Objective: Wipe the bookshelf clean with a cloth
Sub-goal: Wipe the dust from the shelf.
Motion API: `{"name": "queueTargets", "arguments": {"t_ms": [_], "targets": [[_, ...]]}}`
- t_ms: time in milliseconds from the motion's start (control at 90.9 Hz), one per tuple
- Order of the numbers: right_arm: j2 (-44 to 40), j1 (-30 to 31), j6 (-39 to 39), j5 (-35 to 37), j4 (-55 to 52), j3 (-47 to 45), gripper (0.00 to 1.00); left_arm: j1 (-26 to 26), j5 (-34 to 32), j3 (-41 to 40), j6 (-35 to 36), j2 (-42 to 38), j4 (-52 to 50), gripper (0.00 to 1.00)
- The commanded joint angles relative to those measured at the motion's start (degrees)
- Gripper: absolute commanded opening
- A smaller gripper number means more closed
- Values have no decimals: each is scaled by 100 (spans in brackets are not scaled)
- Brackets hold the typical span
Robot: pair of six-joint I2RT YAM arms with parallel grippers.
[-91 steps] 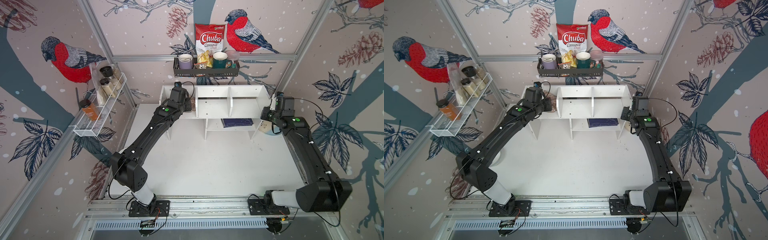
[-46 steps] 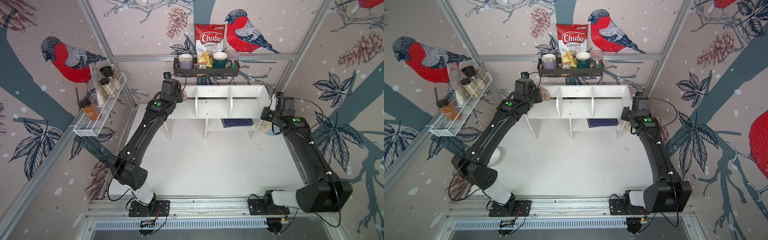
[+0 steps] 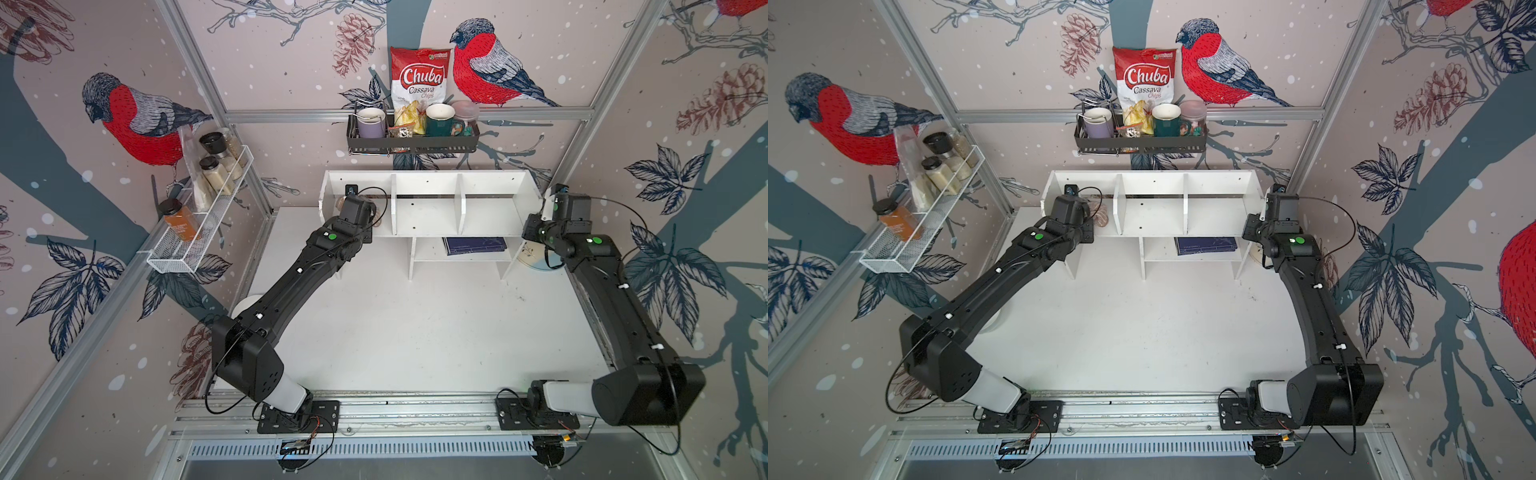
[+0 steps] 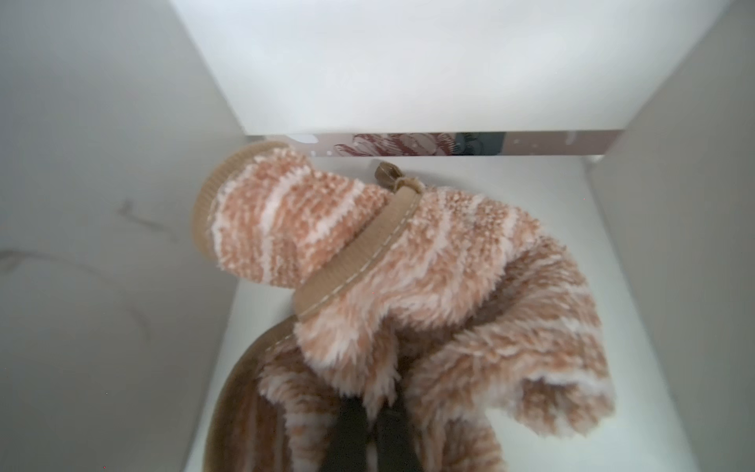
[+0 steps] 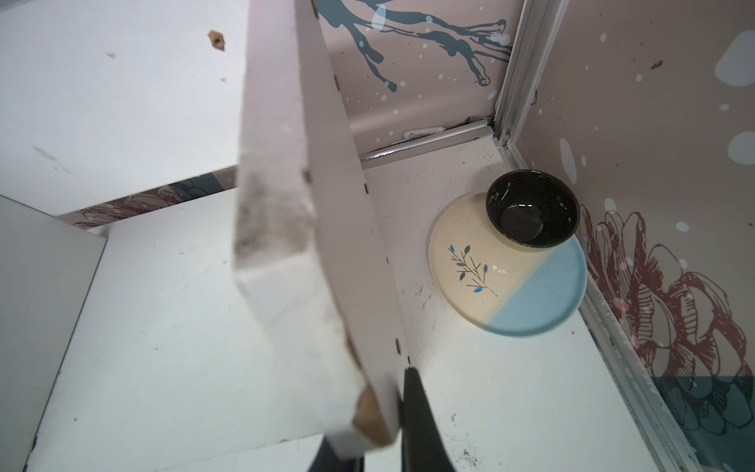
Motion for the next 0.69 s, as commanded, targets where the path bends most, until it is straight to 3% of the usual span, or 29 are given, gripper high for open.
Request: {"name": "queueTargets", "arguments": {"t_ms": [0, 187, 330, 484, 682], "targets": [[14, 1, 745, -671, 168, -5, 0, -49, 519, 558, -131, 260, 368, 0], [27, 9, 741, -721, 183, 26, 0, -9, 219, 2249, 116, 1031, -7, 0], [16, 7, 717, -713, 134, 58, 0, 300, -320, 2934, 93, 1228, -354, 0], [20, 9, 718, -720, 142, 99, 0, 490, -758, 2709, 341, 965, -525, 0], [46, 9, 731, -726, 168, 103, 0, 487, -672, 1416, 511, 252, -246, 0]]}}
